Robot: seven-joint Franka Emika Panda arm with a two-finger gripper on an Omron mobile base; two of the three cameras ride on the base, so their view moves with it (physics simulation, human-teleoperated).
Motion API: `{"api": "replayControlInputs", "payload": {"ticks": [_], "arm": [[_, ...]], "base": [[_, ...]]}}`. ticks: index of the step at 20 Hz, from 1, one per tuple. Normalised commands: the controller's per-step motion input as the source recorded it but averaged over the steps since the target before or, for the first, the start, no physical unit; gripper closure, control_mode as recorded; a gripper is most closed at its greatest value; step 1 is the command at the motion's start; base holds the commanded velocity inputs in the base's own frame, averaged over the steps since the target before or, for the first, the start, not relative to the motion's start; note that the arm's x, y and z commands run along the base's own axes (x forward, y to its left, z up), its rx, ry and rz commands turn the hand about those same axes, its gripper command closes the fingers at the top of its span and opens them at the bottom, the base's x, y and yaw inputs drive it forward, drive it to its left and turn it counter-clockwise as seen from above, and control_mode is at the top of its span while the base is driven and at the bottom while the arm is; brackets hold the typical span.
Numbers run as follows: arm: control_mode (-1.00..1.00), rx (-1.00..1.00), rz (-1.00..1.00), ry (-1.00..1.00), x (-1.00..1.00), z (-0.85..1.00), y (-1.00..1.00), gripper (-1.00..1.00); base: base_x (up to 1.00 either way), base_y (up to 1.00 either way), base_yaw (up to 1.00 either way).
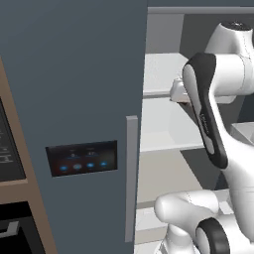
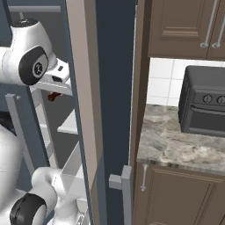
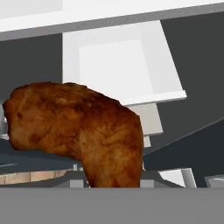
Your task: Open the fridge, remove the kiwi, eggplant, and chicken drumstick, and place them on any counter.
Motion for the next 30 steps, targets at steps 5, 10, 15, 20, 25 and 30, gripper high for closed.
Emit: {"api": "replayControlInputs", "payload": {"ticks": [5,10,15,20,25,30], "arm": [[-1.00,0.00,0.00,-0.04,-0.84,0.01,0.14,1.00],[-1.00,0.00,0.00,-0.03,-0.71,-0.02,0.11,1.00],[-1.00,0.00,0.00,-0.03,-0.59,-0.15,0.07,1.00],[-1.00,0.00,0.00,0.00,-0.31,-0.36,0.00,1.00],[-1.00,0.00,0.00,-0.01,-0.02,-0.26,0.00,1.00],[-1.00,-0.01,0.00,-0.06,0.00,-0.04,0.00,1.00]], "base": [[0.00,0.00,0.00],[0.00,0.00,0.00],[0.00,0.00,0.00],[0.00,0.00,0.00],[0.00,0.00,0.00],[0.00,0.00,0.00]]}}
